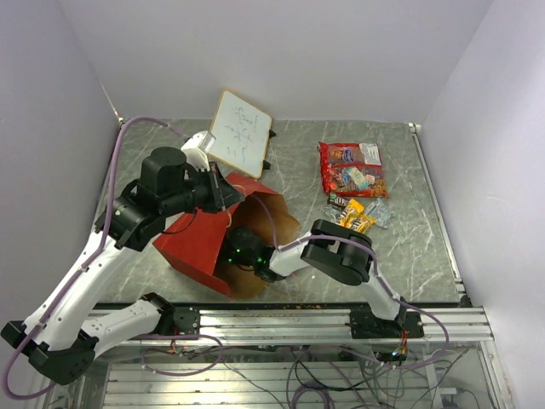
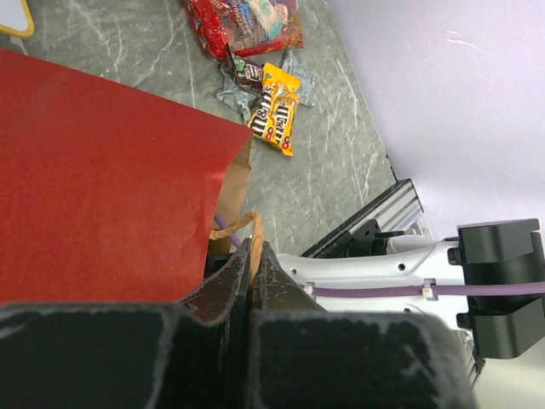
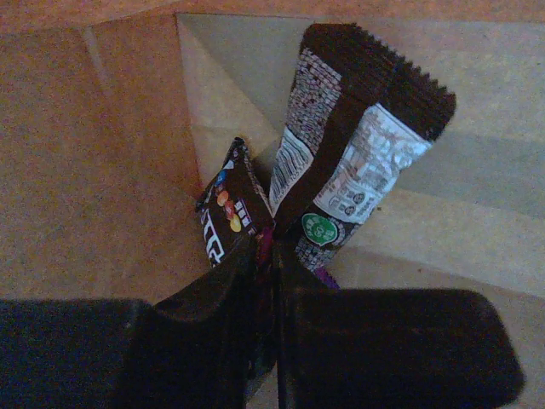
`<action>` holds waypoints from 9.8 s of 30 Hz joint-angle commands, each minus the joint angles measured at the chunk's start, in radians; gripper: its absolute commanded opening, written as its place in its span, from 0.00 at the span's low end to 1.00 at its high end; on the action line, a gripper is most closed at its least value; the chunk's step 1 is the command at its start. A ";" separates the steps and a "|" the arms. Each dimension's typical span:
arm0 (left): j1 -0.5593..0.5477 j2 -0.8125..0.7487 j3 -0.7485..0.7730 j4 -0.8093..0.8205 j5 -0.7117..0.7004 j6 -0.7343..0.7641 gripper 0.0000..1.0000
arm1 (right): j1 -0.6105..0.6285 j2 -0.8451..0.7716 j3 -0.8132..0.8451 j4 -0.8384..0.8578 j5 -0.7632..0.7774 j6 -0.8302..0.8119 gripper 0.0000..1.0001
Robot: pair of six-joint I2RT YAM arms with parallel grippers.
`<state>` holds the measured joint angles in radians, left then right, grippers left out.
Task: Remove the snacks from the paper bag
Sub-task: Take out the snack from the paper bag, then place the snack at the center of the board, then take out the snack from the paper bag.
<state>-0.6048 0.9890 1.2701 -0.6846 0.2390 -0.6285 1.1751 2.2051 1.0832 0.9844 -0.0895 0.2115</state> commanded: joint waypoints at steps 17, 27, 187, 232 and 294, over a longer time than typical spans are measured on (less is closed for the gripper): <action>0.000 -0.189 -0.058 -0.079 -0.243 -0.020 0.07 | 0.007 -0.540 -0.322 -0.300 0.148 -0.212 0.00; 0.000 -0.146 -0.042 -0.063 -0.201 0.001 0.07 | 0.009 -0.699 -0.365 -0.405 0.257 -0.259 0.00; 0.002 0.211 0.492 -0.412 -0.370 0.526 0.07 | -0.393 -0.754 -0.001 -1.235 0.090 0.400 0.57; 0.002 -0.285 -0.224 -0.057 -0.119 0.035 0.07 | -0.361 -0.798 0.178 -1.168 0.122 -0.192 0.62; 0.002 -0.298 -0.046 -0.214 -0.273 -0.018 0.07 | 0.051 -0.244 0.070 -0.499 -0.302 -1.180 0.62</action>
<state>-0.6033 0.6601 1.1831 -0.9279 -0.0849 -0.6453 1.2320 1.9068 1.1133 0.4160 -0.3653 -0.9619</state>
